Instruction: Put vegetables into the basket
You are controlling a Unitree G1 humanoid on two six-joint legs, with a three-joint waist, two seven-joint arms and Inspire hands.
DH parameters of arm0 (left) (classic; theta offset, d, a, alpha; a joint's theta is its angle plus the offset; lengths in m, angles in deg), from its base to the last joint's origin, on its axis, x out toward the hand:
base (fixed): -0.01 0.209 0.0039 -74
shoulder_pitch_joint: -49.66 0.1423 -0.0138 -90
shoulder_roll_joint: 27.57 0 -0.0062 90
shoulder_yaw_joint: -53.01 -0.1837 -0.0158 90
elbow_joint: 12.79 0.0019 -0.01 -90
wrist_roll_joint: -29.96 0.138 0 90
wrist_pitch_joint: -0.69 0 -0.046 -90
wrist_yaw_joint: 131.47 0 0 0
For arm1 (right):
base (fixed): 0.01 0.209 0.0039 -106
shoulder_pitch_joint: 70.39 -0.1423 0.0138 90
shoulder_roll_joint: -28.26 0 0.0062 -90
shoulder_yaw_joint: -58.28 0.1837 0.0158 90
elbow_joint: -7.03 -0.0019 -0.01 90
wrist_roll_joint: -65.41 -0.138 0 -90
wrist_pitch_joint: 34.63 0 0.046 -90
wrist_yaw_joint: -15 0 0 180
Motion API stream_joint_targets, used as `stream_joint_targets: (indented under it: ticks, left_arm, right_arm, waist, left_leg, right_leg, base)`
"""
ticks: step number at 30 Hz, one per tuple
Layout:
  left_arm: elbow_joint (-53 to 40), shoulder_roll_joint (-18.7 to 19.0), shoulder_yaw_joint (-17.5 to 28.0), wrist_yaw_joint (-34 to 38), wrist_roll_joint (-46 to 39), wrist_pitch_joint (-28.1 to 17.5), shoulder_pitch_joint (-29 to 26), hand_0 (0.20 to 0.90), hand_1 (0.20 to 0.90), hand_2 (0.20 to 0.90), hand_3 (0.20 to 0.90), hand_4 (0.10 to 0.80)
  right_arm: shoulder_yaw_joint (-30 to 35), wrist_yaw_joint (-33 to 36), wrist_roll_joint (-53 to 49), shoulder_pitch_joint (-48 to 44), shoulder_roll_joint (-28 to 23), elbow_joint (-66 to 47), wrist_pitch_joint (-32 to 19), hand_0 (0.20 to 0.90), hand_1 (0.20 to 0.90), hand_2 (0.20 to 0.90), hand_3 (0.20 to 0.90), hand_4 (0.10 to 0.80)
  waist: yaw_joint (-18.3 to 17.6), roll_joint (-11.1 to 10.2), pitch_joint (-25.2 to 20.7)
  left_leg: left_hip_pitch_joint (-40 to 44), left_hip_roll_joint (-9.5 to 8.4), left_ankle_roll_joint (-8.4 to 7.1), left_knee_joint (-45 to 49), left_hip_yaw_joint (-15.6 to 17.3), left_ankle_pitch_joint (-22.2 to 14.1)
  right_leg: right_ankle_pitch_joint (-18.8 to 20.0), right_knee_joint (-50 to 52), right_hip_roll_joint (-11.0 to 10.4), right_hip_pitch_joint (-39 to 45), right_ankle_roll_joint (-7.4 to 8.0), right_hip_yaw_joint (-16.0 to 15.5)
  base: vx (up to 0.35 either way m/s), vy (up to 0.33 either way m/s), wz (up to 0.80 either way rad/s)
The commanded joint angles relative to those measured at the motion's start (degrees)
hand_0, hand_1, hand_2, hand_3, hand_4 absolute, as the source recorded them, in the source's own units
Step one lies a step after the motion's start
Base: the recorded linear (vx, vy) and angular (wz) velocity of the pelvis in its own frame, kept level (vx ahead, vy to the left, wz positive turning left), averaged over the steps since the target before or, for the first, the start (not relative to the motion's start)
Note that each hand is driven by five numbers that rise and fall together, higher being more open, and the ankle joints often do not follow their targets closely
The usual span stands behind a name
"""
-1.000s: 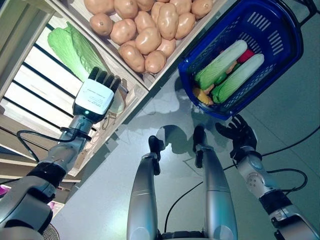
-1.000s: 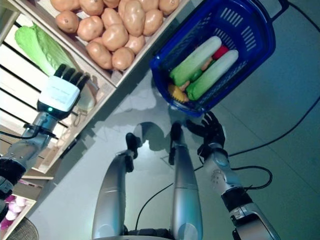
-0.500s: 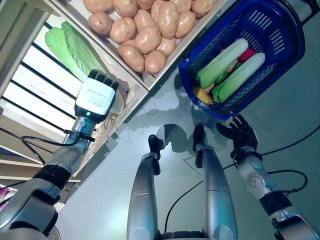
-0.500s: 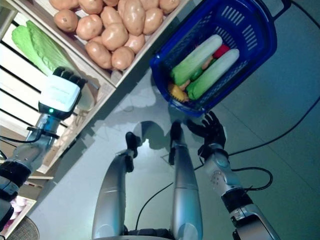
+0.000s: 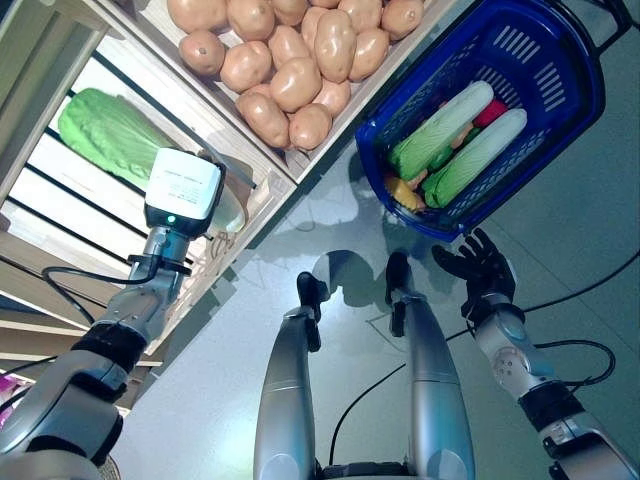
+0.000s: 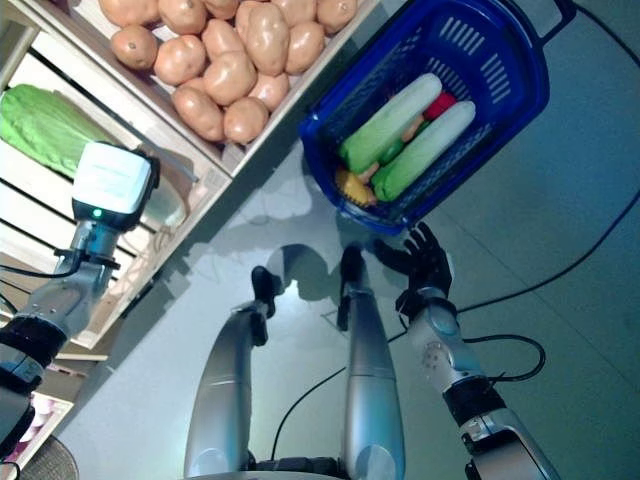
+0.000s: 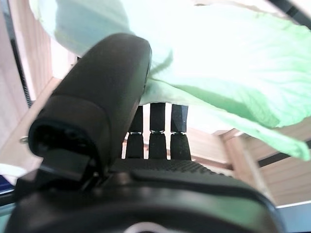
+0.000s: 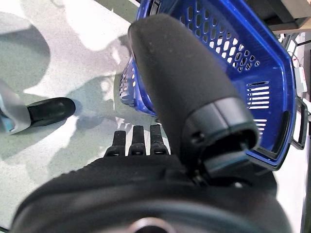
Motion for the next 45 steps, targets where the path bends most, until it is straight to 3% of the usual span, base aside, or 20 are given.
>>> stream_joint_targets:
  ticks: [1,14,15,16,33,45]
  left_arm:
    - [0.7,2.7,6.9,4.9,-1.5,1.2,2.1,0.300,0.300,0.300,0.300,0.400]
    - [-4.2,4.8,7.6,11.0,1.0,-4.3,2.9,0.300,0.300,0.300,0.300,0.400]
    - [-5.1,5.1,7.5,10.8,1.2,-4.4,3.1,0.512,0.512,0.512,0.512,0.541]
    - [-5.8,5.3,7.6,10.6,1.0,-4.4,3.2,0.900,0.900,0.900,0.900,0.800]
    - [-8.9,4.8,7.1,7.3,-3.5,-3.5,5.5,0.900,0.900,0.900,0.900,0.800]
    - [-14.8,6.0,6.0,-6.1,-5.1,1.3,9.7,0.900,0.900,0.900,0.900,0.800]
  right_arm:
    - [4.1,0.8,0.6,3.0,-0.4,-6.1,-4.6,0.900,0.900,0.900,0.900,0.800]
    - [4.0,1.1,0.6,4.0,-0.8,-7.3,-4.0,0.900,0.900,0.900,0.900,0.800]
    - [4.0,1.2,0.7,4.2,-0.9,-7.6,-4.1,0.900,0.900,0.900,0.900,0.800]
    - [4.0,1.2,0.8,4.4,-0.9,-7.8,-4.1,0.900,0.900,0.900,0.900,0.800]
    - [4.3,1.0,0.9,5.0,-1.1,-8.4,-4.0,0.900,0.900,0.900,0.900,0.800]
    - [4.6,1.0,0.3,6.7,-1.4,-9.8,-4.6,0.900,0.900,0.900,0.900,0.800]
  waist:
    - [0.7,-0.8,-0.2]
    - [1.0,-0.4,-0.2]
    - [1.1,-0.3,-0.2]
    - [1.1,-0.2,-0.2]
    - [1.5,0.0,-0.2]
    - [2.1,0.7,-0.2]
  left_leg:
    - [-0.9,-2.57,0.96,-5.1,0.9,5.5]
    - [-1.0,-2.99,1.22,-5.4,1.0,5.2]
    - [-1.2,-3.03,1.19,-5.3,1.0,5.1]
    - [-1.3,-3.10,1.21,-5.2,1.0,5.1]
    - [-2.3,-3.08,1.28,-5.4,0.7,5.4]
    - [-2.6,-3.38,1.45,-6.3,0.6,5.7]
  right_leg:
    - [0.6,-3.2,0.5,4.8,1.92,-1.6]
    - [0.6,-3.6,0.4,4.5,1.80,-1.7]
    - [0.5,-3.5,0.3,4.4,1.81,-1.7]
    - [0.4,-3.4,0.3,4.3,1.80,-1.7]
    - [0.6,-3.4,0.3,3.5,1.97,-1.9]
    - [0.9,-4.3,0.0,3.2,2.14,-2.4]
  base:
    - [0.000,0.000,0.00]
    - [0.002,0.001,0.01]
    - [0.000,0.000,0.00]
    - [0.000,0.000,0.00]
    - [0.000,0.000,0.00]
    - [0.000,-0.003,0.00]
